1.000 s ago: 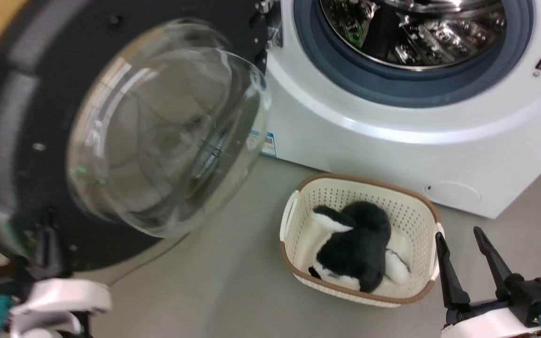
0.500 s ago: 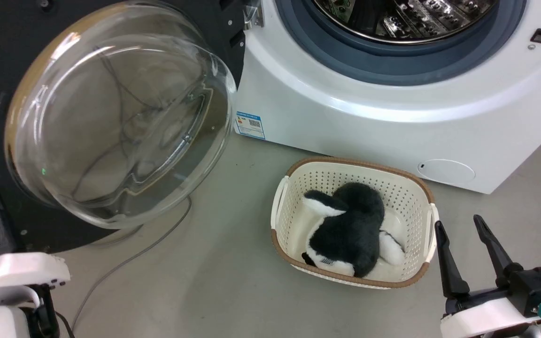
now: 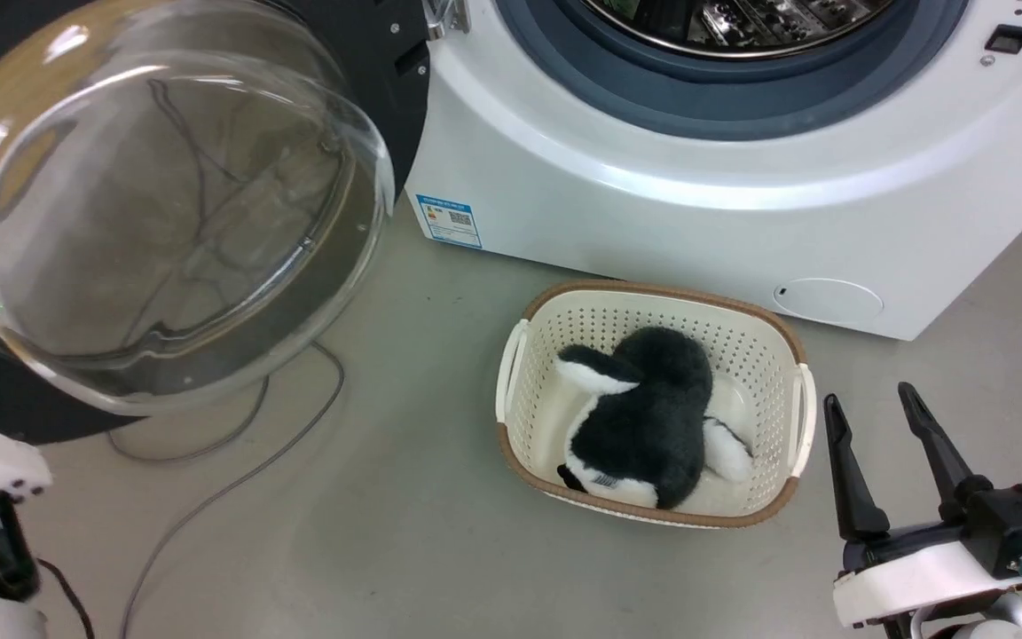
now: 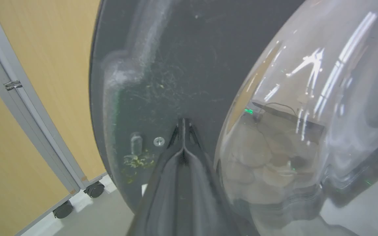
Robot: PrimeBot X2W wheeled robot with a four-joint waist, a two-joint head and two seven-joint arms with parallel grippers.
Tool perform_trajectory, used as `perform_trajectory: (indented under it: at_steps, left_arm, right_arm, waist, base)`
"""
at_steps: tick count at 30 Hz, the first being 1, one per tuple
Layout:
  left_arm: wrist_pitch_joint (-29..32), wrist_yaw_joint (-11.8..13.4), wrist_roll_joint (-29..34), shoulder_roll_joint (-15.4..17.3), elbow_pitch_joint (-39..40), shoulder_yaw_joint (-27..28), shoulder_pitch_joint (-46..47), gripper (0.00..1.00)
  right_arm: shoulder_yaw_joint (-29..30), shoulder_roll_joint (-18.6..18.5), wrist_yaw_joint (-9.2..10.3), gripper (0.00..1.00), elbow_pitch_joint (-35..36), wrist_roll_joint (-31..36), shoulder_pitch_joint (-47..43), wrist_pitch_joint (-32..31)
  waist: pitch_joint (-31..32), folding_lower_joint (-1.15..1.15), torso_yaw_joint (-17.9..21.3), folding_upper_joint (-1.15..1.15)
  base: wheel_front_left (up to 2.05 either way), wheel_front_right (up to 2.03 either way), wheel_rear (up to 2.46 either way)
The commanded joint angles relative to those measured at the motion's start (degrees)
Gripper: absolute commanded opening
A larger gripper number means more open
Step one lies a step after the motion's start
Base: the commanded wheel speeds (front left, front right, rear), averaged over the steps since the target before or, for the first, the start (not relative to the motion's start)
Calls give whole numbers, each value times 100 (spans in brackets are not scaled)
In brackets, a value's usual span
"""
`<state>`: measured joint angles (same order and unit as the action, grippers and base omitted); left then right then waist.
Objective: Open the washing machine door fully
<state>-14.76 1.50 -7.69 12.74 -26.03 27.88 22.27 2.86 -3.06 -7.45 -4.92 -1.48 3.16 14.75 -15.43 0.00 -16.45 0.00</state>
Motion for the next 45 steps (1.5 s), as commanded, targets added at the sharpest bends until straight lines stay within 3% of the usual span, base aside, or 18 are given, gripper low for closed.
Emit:
perform_trajectory:
  at_steps: [1, 9, 19, 32, 45]
  left_arm:
    - [-24, -20, -15, 133, -142, 76, 214, 0]
    - [-24, -98, 22, 438, -779, 223, 704, 0]
    - [-24, -193, 165, 418, -829, 250, 679, 0]
    - [-24, -618, 471, -26, 441, -18, -316, 0]
    - [-24, -857, 607, -484, 1631, -1003, -1324, 0]
  right_arm:
    - [13, -7, -3, 100, -10, 33, 80, 25]
    - [4, -27, -3, 100, -40, 35, 138, 25]
    - [34, -19, -3, 100, -77, 20, 111, 25]
    - [123, 14, -3, 100, -119, -45, -239, 25]
    - [174, 17, -3, 100, -81, -320, -581, 25]
  waist:
    - [-22, 0, 19, 0]
    - [-73, 0, 70, 0]
    - [47, 0, 99, 0]
    - [819, 0, 70, 0]
    - [1510, 0, 288, 0]
  base:
    - [0, 0, 0]
    - [0, 0, 0]
    - [0, 0, 0]
    - [0, 0, 0]
    - [0, 0, 0]
